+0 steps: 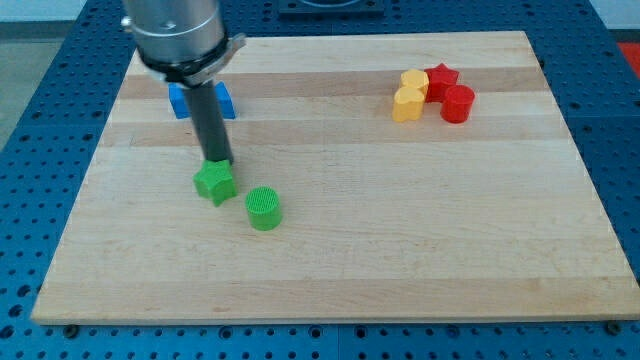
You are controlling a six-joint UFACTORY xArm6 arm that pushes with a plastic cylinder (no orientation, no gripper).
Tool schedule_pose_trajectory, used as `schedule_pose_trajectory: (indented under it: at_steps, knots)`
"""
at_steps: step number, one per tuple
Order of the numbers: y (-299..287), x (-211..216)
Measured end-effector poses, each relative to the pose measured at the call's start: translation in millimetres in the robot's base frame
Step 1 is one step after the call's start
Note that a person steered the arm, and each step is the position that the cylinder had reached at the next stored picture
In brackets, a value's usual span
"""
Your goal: Slide the green star closer to the green circle
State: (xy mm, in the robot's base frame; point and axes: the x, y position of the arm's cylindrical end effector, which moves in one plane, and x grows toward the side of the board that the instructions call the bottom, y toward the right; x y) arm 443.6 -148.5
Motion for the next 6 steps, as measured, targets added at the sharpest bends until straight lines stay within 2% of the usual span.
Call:
schedule_pose_trajectory:
  at_steps: [2,4,6]
  knots:
    - [-4,41]
    - [-4,52]
    - [-42,67]
